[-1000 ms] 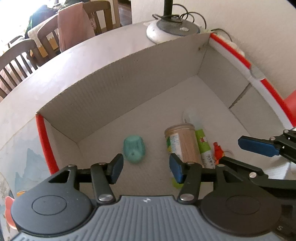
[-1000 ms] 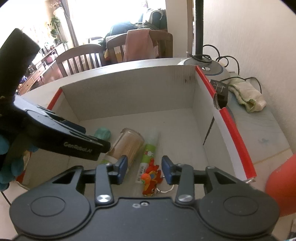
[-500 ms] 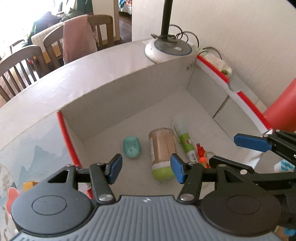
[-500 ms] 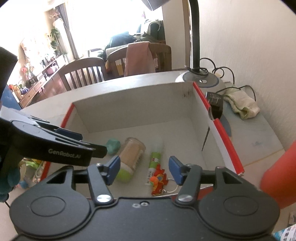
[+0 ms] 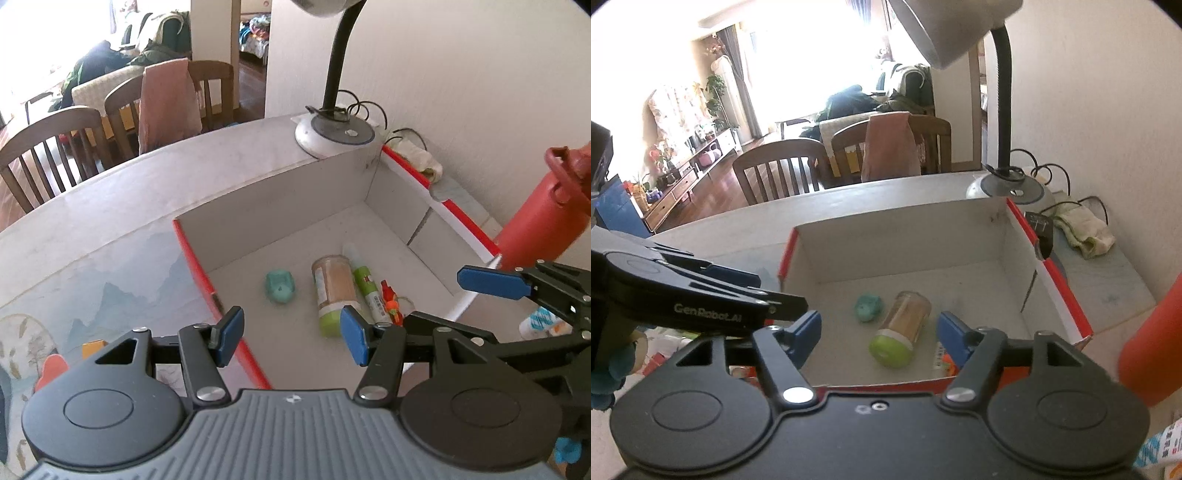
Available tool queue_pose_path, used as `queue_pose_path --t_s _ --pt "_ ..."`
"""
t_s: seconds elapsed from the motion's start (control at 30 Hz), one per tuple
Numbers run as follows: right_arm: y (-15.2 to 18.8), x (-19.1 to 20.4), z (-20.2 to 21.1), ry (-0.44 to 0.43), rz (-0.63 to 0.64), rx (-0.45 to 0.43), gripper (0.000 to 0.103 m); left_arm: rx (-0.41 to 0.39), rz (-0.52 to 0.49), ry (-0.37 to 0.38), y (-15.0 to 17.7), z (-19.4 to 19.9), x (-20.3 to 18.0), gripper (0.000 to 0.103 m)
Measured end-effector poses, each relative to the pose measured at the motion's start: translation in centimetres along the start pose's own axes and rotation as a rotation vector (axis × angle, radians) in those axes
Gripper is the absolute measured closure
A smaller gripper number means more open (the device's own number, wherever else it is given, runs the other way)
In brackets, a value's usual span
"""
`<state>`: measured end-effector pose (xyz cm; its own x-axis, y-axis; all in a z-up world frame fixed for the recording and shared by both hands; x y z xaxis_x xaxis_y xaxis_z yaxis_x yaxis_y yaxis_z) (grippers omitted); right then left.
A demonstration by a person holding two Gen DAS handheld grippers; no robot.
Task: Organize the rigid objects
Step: 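Withdraw both open tools from the box back over the mat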
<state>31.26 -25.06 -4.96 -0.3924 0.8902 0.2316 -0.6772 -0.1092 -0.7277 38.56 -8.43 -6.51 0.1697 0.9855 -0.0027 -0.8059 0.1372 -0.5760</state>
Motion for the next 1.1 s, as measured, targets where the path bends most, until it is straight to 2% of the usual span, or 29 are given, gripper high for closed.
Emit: queue_pose_path --t_s 0.27,0.37,0.43,0.77,0.9,1.1 --pt "0.5 3.4 1.3 -0.007 0.0 -0.031 0.028 -0.042 0.014 0.015 2.1 3.4 2.8 0.046" --pt "0.6 4.8 1.5 -0.009 0.003 -0.04 0.026 -0.057 0.018 0.021 2.9 4.6 3.9 0.039" --pt "0.8 5.8 1.7 -0.013 0.001 -0.046 0.025 -0.068 0.017 0.023 3.5 5.5 4.6 0.038" --pt "1.7 10.8 2.3 -0.024 0.003 -0.071 0.011 -0.108 0.017 0.034 6.9 9.3 8.1 0.038" --pt "2.3 12.9 2.3 -0.026 0.016 -0.074 0.009 -0.123 0.029 0.025 8.6 10.6 9.7 0.026" --pt "2.9 15.5 2.2 -0.046 0.028 -0.074 0.008 -0.133 0.07 0.03 11.5 12.3 12.7 0.022"
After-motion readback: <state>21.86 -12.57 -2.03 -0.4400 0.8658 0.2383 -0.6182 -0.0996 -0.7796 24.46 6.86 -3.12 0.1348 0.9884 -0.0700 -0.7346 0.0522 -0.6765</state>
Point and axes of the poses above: each gripper's, at about its wrist camera, not at the fingertips, and z roughly against the way its jaws point, x to its left, y to its underside, the point moved 2 cm from there along -z, roughly the way its jaws point, and after that the axes turned 6 degrees about -y, right-handed, at the moved point
